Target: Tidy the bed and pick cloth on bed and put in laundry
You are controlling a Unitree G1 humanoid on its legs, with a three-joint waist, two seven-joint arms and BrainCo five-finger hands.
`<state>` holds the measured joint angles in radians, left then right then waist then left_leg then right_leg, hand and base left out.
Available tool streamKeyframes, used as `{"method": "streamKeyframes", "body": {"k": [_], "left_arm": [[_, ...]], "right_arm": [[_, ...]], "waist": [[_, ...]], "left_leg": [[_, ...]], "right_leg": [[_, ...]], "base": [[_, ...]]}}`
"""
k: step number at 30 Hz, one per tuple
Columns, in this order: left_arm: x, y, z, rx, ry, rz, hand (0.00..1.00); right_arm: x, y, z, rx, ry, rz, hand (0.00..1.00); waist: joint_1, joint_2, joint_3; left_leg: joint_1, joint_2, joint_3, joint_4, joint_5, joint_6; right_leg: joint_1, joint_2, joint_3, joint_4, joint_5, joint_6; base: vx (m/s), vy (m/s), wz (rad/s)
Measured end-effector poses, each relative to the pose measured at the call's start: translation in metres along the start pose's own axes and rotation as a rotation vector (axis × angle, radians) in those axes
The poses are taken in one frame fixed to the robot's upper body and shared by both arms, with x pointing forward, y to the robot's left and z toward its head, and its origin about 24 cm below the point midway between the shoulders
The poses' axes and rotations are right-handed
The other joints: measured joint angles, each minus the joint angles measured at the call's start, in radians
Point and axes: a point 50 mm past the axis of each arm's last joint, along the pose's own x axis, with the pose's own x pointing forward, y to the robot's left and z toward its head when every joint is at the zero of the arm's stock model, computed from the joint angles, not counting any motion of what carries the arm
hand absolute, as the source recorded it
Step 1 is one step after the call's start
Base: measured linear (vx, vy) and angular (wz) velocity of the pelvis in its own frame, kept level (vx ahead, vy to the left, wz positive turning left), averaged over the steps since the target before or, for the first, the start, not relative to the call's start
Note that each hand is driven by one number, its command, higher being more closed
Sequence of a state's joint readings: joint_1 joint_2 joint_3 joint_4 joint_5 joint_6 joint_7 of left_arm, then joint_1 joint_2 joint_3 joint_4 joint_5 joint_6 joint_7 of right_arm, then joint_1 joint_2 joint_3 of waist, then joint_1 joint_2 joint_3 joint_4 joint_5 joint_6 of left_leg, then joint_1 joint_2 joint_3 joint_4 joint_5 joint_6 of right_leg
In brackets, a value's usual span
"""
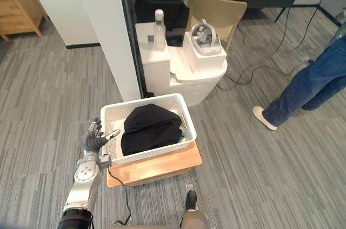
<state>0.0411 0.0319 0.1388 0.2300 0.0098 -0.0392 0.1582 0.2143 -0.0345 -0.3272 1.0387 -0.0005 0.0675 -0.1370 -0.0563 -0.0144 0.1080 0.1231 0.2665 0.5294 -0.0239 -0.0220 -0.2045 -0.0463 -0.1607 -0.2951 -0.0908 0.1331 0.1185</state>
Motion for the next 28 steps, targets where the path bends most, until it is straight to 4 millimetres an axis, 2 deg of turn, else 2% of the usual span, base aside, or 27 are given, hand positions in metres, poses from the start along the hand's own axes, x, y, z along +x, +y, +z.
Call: {"method": "streamKeyframes", "body": {"k": [6,9,11,12,14,17,21,28], "left_arm": [[-0.013,0.007,-0.020,0.014,0.068,0.008,0.00],[-0.025,0.019,-0.053,0.031,0.207,0.032,0.00],[-0.039,0.026,-0.084,0.039,0.345,0.052,0.00],[-0.043,0.029,-0.091,0.039,0.379,0.061,0.00],[-0.061,0.038,-0.119,0.042,0.520,0.091,0.00],[-0.086,0.048,-0.150,0.060,0.698,0.129,0.00],[-0.107,0.051,-0.170,0.098,0.826,0.135,0.00],[-0.115,0.057,-0.177,0.141,0.887,0.139,0.00]], "right_arm": [[0.001,-0.003,0.001,-0.064,0.001,0.000,0.00],[0.001,-0.005,0.001,-0.107,0.004,-0.006,0.00],[0.001,-0.006,0.002,-0.126,0.000,-0.009,0.00],[0.001,-0.006,0.003,-0.131,-0.002,-0.010,0.00],[0.001,-0.005,0.003,-0.146,-0.005,-0.014,0.00],[0.002,-0.005,0.006,-0.165,-0.014,-0.015,0.00],[0.003,-0.006,0.009,-0.201,-0.021,-0.026,0.00],[0.005,-0.007,0.017,-0.272,-0.039,-0.024,0.00]], "waist": [[0.010,0.004,-0.021],[0.018,0.003,-0.043],[0.019,0.003,-0.043],[0.019,0.003,-0.043],[0.021,0.000,-0.048],[0.021,0.000,-0.048],[0.020,0.002,-0.050],[0.018,0.012,-0.050]], "left_leg": [[0.004,-0.012,-0.049,-0.058,0.040,0.007],[0.006,-0.019,-0.066,-0.072,0.052,0.009],[0.013,-0.025,-0.083,-0.073,0.052,0.009],[0.016,-0.026,-0.086,-0.073,0.052,0.010],[0.014,-0.028,-0.101,-0.073,0.051,0.011],[0.014,-0.028,-0.104,-0.073,0.051,0.011],[0.002,-0.029,-0.123,-0.073,0.053,0.012],[0.000,-0.029,-0.130,-0.073,0.054,0.013]], "right_leg": [[0.021,-0.001,-0.051,-0.003,-0.003,-0.002],[0.027,-0.006,-0.064,-0.003,-0.004,-0.001],[0.047,-0.014,-0.079,-0.003,-0.006,0.003],[0.052,-0.015,-0.080,-0.003,-0.007,0.003],[0.058,-0.017,-0.091,-0.004,-0.008,0.005],[0.057,-0.017,-0.092,-0.004,-0.008,0.005],[0.054,-0.017,-0.098,-0.004,-0.008,0.005],[0.054,-0.017,-0.095,-0.004,-0.009,0.006]], "base": [[-0.04,-0.028,0.25],[0.00,-0.007,0.16],[0.00,0.002,0.21],[0.00,0.004,0.14],[-0.01,-0.002,0.11],[0.00,-0.002,0.02],[-0.01,-0.006,0.06],[0.00,-0.003,0.03]]}}
